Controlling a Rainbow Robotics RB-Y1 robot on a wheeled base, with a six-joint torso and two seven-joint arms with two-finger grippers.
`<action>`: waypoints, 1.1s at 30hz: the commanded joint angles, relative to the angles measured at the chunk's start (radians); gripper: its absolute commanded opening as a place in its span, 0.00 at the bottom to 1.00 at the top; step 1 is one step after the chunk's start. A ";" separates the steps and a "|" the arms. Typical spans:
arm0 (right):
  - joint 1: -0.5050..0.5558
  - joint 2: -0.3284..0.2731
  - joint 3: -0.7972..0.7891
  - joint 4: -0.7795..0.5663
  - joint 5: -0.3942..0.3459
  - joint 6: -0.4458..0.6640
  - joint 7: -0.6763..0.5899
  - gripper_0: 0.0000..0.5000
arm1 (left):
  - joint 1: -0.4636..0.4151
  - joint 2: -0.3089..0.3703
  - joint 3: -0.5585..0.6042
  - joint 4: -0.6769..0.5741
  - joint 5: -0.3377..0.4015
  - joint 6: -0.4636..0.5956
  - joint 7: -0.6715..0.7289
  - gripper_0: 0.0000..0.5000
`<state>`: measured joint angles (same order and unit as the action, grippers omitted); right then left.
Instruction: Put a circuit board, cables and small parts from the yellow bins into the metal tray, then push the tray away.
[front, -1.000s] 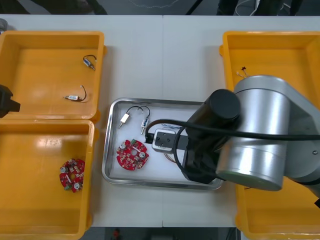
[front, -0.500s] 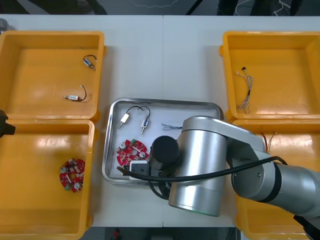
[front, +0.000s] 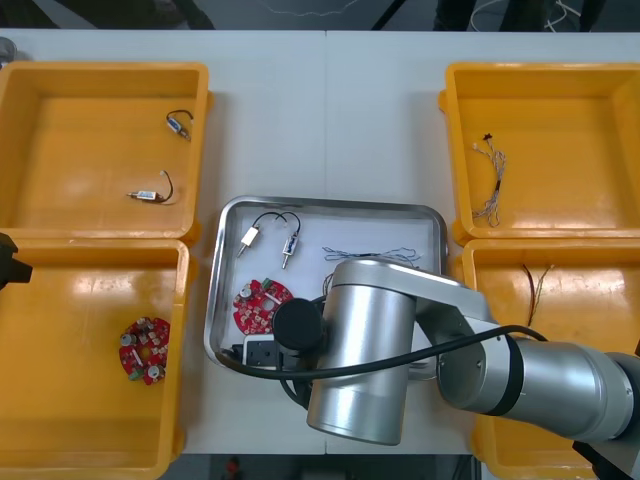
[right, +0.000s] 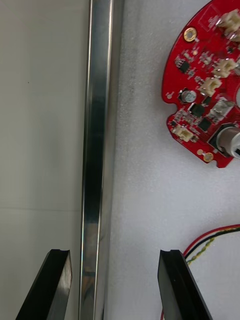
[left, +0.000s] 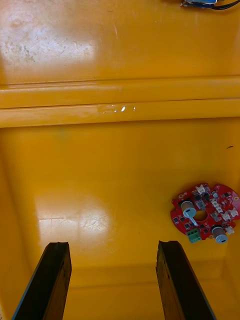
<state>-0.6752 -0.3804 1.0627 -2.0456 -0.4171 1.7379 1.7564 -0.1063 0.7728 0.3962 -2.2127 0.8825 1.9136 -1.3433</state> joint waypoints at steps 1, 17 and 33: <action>-0.007 0.034 0.042 0.028 0.011 -0.017 -0.015 1.00 | 0.020 0.043 0.030 -0.031 0.015 0.006 -0.102 1.00; -0.007 0.077 0.071 0.102 0.037 -0.035 -0.017 1.00 | 0.020 0.043 0.027 -0.031 0.015 0.006 -0.106 1.00; -0.009 0.077 0.074 0.107 0.040 -0.034 -0.011 0.00 | 0.020 0.043 0.027 -0.031 0.015 0.006 -0.106 1.00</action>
<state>-0.6752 -0.3323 1.1205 -1.9298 -0.3823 1.7110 1.7561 -0.1063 0.7728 0.3962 -2.2151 0.8894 1.9136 -1.3433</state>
